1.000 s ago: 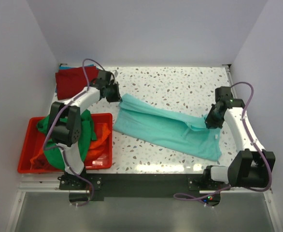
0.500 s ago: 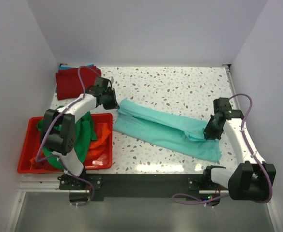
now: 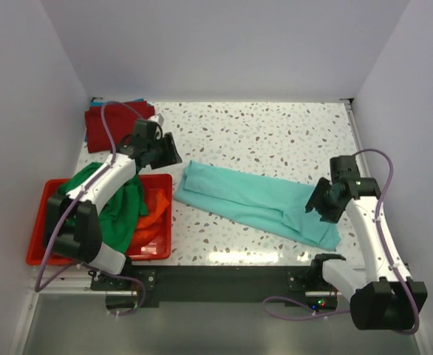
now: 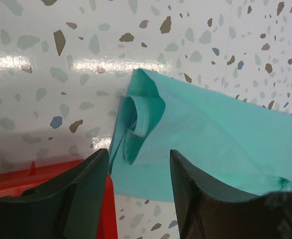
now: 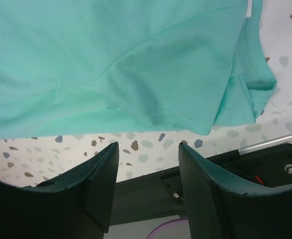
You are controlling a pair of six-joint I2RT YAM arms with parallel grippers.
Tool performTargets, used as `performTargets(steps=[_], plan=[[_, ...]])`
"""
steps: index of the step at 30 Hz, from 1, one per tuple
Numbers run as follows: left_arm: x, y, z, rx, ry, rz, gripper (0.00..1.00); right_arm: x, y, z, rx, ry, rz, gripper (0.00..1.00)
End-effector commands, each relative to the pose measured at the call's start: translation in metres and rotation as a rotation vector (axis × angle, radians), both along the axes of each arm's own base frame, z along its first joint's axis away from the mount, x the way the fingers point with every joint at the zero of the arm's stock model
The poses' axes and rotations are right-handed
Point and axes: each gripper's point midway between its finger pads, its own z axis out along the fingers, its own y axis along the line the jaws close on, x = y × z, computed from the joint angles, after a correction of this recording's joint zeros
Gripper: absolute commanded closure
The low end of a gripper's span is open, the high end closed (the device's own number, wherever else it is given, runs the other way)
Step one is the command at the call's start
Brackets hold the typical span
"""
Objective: Fold and stack the t-shirts
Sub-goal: Fold the tshirt
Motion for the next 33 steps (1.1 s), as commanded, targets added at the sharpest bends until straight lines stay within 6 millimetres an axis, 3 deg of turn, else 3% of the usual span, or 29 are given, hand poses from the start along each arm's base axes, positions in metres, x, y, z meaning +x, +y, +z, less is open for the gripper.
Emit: performTargets(steps=[1,3,4,8,12,14,18,23,30,33], plan=[[0.015,-0.021,0.026,0.004,-0.067,-0.024,0.43,0.016,0.006,0.016,0.027,-0.077,0.008,0.45],[0.018,-0.041,0.018,0.017,-0.049,-0.061,0.42,0.026,0.011,0.012,0.06,-0.087,0.014,0.45],[0.017,-0.062,0.025,0.012,-0.064,-0.104,0.41,0.03,0.014,0.006,0.073,-0.059,0.016,0.45],[0.019,-0.087,0.004,0.011,-0.011,-0.139,0.39,0.046,0.018,-0.012,0.102,-0.065,0.004,0.45],[0.021,-0.09,-0.015,0.027,0.022,-0.16,0.39,0.059,0.011,-0.027,0.067,-0.049,-0.02,0.44],[0.022,-0.088,-0.016,0.046,0.025,-0.164,0.39,0.064,0.004,-0.035,0.029,-0.033,-0.027,0.43],[0.018,-0.072,-0.016,0.088,0.026,-0.14,0.36,0.073,-0.014,-0.048,-0.03,0.011,-0.052,0.41],[0.011,-0.051,-0.029,0.036,0.061,-0.109,0.34,0.086,-0.042,-0.05,-0.078,0.011,-0.099,0.38],[0.012,-0.062,-0.037,-0.054,0.083,-0.127,0.32,0.1,-0.085,-0.05,-0.09,-0.041,-0.15,0.32],[0.016,-0.061,-0.036,-0.054,0.073,-0.134,0.25,0.107,-0.093,-0.058,-0.062,-0.061,-0.191,0.32]])
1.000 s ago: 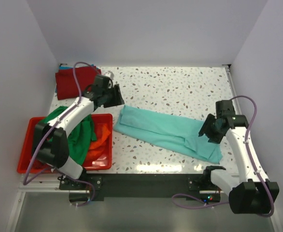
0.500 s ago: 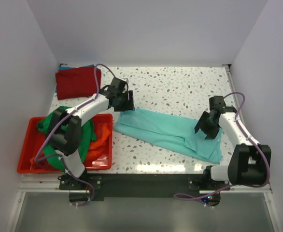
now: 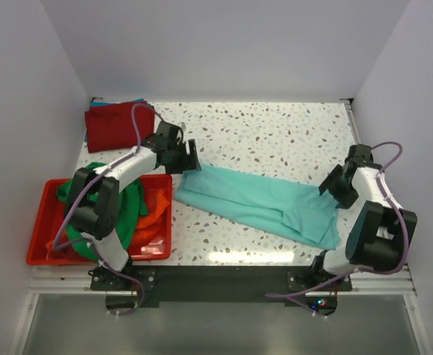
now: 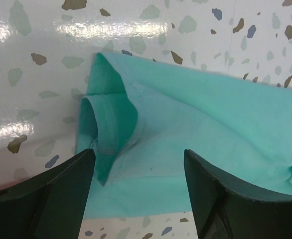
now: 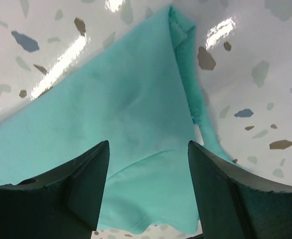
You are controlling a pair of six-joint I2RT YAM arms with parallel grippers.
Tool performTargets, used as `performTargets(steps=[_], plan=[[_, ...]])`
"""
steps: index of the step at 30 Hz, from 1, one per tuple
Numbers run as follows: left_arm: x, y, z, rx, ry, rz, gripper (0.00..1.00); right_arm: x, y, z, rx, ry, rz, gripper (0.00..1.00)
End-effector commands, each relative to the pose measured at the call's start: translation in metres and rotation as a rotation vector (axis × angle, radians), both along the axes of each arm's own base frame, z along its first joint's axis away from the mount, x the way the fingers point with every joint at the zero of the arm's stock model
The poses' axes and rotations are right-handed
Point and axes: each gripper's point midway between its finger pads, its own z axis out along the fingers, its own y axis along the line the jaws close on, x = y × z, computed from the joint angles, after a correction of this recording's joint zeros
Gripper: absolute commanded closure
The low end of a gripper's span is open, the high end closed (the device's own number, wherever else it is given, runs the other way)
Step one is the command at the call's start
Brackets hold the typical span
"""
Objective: Fold and stack the t-shirts
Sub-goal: Fold the tshirt
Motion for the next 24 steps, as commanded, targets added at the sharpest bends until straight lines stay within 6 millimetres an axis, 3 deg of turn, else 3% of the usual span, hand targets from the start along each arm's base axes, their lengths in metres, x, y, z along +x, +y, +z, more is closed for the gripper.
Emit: performTargets(steps=[1,6,10,17,21,24], plan=[[0.013,-0.011,0.017,-0.065,-0.064,-0.016,0.22,0.028,-0.012,0.002,0.002,-0.095,-0.004,0.32],[0.022,-0.014,0.022,-0.089,-0.092,-0.029,0.17,0.047,-0.024,-0.008,-0.002,-0.102,-0.03,0.33],[0.028,-0.016,0.016,-0.093,-0.077,-0.03,0.17,0.063,-0.037,-0.003,-0.042,-0.107,-0.04,0.33],[0.027,-0.019,-0.002,-0.099,-0.031,-0.043,0.17,0.067,-0.055,-0.015,-0.102,-0.046,-0.051,0.34],[0.025,-0.013,-0.002,-0.061,-0.03,-0.041,0.17,0.06,-0.054,-0.02,-0.096,-0.007,-0.055,0.37],[0.022,-0.01,0.005,-0.053,-0.043,-0.037,0.16,0.055,-0.056,-0.013,-0.116,-0.015,-0.066,0.37]])
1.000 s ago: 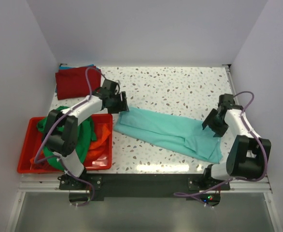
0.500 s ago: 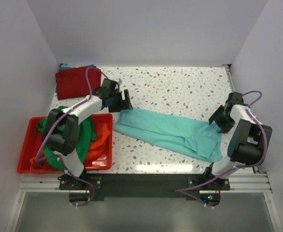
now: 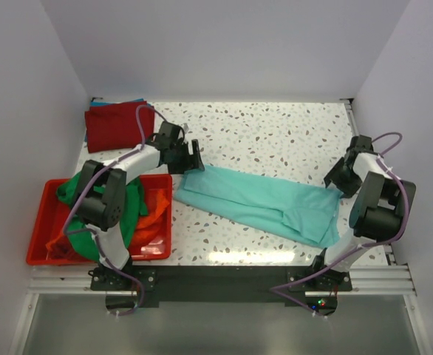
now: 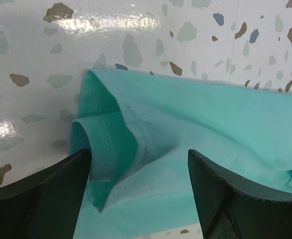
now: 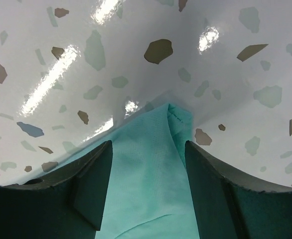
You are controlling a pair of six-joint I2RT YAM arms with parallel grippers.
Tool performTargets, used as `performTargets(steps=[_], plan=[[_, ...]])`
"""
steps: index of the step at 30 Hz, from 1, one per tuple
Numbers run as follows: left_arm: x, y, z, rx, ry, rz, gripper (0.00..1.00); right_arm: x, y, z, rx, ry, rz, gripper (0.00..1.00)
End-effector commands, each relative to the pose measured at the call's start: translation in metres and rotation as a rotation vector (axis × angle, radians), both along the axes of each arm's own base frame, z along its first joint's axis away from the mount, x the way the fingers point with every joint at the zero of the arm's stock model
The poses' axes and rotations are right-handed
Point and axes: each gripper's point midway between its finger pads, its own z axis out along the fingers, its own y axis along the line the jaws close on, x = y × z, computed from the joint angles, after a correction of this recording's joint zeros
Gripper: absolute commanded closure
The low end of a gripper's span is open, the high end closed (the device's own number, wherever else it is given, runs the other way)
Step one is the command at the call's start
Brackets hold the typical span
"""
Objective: Fold and stack the t-shirts
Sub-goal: Fold the tshirt
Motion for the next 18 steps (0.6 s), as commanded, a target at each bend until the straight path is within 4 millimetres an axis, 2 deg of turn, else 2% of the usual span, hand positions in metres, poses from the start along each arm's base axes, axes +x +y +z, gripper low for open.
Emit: performTargets(steps=[1,4,13,16,18], plan=[[0.01,0.002,0.028,-0.005,-0.077,0.001,0.16,0.001,-0.013,0.017,-0.07,-0.034,-0.016,0.37],[0.006,0.004,0.027,-0.007,-0.077,0.005,0.16,-0.003,-0.013,0.018,-0.075,-0.038,-0.022,0.37],[0.002,-0.003,0.019,-0.057,-0.064,0.006,0.14,-0.01,-0.011,-0.009,-0.04,0.015,-0.053,0.48],[0.001,-0.004,0.017,-0.061,-0.044,0.013,0.14,-0.011,-0.008,-0.017,-0.02,0.016,-0.061,0.58],[0.001,-0.001,0.018,-0.047,-0.044,0.023,0.14,-0.013,-0.007,-0.02,-0.016,0.022,-0.067,0.72]])
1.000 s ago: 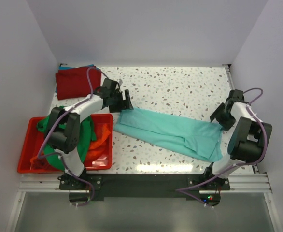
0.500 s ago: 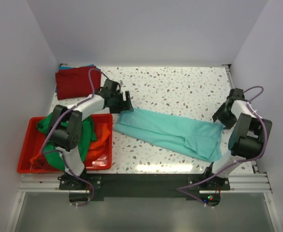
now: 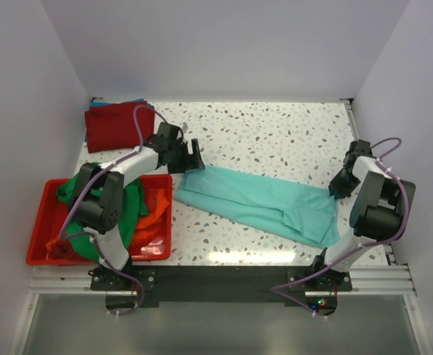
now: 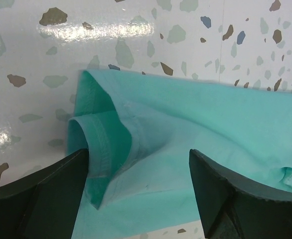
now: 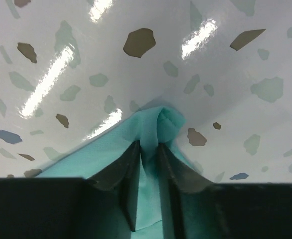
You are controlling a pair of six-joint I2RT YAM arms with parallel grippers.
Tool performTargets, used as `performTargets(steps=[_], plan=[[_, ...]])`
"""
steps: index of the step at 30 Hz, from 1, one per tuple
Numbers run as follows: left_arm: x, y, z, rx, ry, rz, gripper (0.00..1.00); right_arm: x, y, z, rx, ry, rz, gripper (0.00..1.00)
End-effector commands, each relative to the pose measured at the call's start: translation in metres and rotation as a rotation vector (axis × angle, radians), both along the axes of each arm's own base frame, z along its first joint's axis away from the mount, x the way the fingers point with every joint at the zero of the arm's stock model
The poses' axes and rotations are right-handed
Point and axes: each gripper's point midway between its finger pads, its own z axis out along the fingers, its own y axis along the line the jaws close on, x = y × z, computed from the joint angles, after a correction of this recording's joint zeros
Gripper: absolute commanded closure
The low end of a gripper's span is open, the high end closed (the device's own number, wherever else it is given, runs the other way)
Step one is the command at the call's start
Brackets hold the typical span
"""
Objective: Fold and stack the t-shirts
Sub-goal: Fold the tshirt
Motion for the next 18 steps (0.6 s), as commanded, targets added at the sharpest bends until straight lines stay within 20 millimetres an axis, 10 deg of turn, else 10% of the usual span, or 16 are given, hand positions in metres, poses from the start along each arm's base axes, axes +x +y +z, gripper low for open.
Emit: performTargets(steps=[1,4,18], plan=[[0.003,0.002,0.01,-0.014,-0.01,0.027,0.14,0.0,-0.005,-0.008,-0.011,-0.002,-0.038,0.8],[0.0,0.008,0.006,0.022,0.006,0.039,0.14,-0.001,-0.006,-0.009,-0.015,0.011,-0.043,1.0],[0.01,-0.006,-0.005,-0.054,0.005,0.053,0.22,0.005,-0.004,-0.007,0.008,0.003,-0.027,1.0]])
